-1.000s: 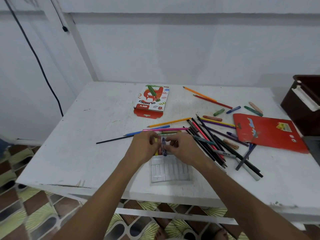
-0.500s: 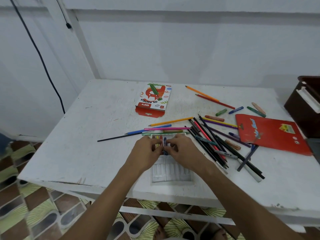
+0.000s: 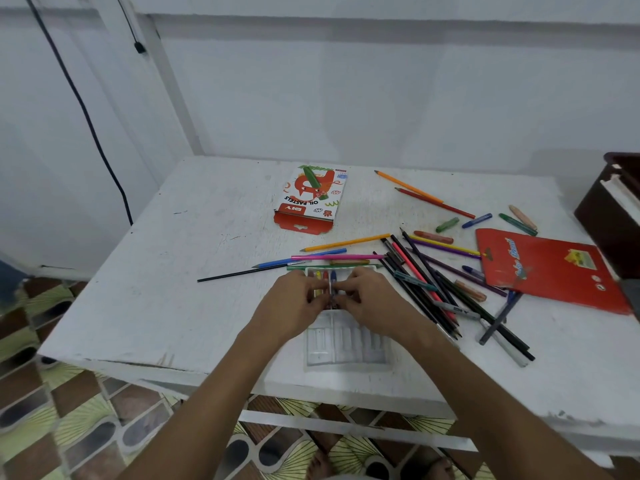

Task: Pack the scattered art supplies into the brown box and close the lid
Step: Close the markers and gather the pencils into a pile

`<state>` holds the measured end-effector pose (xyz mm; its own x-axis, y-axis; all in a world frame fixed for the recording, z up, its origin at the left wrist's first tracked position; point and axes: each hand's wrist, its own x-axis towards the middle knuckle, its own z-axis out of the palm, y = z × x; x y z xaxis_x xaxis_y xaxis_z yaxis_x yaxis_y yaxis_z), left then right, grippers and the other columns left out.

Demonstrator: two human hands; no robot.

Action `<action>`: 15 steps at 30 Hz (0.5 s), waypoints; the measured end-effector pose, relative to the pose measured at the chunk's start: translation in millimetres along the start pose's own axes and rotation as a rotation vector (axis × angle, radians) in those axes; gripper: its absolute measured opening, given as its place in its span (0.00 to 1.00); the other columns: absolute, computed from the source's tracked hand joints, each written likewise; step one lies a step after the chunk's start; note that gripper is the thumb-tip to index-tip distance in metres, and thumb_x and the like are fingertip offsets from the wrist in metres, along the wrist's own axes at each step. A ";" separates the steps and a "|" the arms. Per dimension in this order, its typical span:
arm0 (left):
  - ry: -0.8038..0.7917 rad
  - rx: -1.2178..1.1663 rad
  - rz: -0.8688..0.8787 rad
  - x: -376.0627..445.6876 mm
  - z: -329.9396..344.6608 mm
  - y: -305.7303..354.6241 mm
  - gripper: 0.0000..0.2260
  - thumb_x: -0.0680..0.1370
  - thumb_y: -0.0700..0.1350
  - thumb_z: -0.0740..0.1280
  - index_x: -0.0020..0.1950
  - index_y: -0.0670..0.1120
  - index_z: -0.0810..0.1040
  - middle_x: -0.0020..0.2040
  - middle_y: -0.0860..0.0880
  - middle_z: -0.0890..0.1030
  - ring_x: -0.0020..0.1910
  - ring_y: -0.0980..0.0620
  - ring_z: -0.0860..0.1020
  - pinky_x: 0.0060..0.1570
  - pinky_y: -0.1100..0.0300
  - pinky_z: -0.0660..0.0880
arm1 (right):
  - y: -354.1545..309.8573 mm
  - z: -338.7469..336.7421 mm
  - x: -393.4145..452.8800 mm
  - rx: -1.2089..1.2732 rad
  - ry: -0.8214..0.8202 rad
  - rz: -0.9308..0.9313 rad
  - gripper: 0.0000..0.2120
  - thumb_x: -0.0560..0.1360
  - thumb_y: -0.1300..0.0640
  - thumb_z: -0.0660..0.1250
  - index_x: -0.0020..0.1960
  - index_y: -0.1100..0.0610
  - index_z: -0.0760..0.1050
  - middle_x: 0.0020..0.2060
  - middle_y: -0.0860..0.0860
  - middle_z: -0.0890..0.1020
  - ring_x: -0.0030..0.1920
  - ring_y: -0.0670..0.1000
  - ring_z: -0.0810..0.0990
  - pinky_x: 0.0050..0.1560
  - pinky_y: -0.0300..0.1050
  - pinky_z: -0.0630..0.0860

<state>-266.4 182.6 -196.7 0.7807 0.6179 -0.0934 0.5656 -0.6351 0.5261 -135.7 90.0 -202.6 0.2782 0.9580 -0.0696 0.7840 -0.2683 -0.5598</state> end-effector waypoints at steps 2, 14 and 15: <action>-0.034 0.039 -0.008 3.4 -1.8 -0.4 0.11 0.79 0.51 0.64 0.60 0.55 0.80 0.46 0.50 0.78 0.42 0.54 0.75 0.43 0.65 0.70 | 0.2 -1.9 2.7 -0.019 -0.039 0.007 0.12 0.78 0.55 0.64 0.60 0.54 0.79 0.40 0.48 0.68 0.39 0.45 0.68 0.34 0.30 0.60; -0.070 0.069 0.069 66.6 -20.6 25.9 0.10 0.78 0.45 0.66 0.58 0.48 0.81 0.51 0.50 0.80 0.45 0.54 0.76 0.46 0.62 0.73 | 38.7 -48.8 -7.0 0.024 0.248 0.154 0.10 0.75 0.57 0.68 0.56 0.56 0.81 0.45 0.50 0.80 0.40 0.43 0.74 0.39 0.26 0.64; -0.108 0.102 0.091 72.1 -19.5 28.2 0.10 0.78 0.46 0.66 0.58 0.49 0.82 0.52 0.49 0.81 0.46 0.53 0.77 0.48 0.61 0.74 | 44.9 -56.8 -8.1 0.021 0.255 0.175 0.10 0.75 0.57 0.68 0.55 0.57 0.81 0.45 0.50 0.81 0.40 0.43 0.73 0.38 0.26 0.64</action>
<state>-199.3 218.2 -172.1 0.8508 0.5058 -0.1422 0.5109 -0.7332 0.4488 -71.2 64.4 -180.3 0.5403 0.8405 0.0413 0.7010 -0.4224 -0.5745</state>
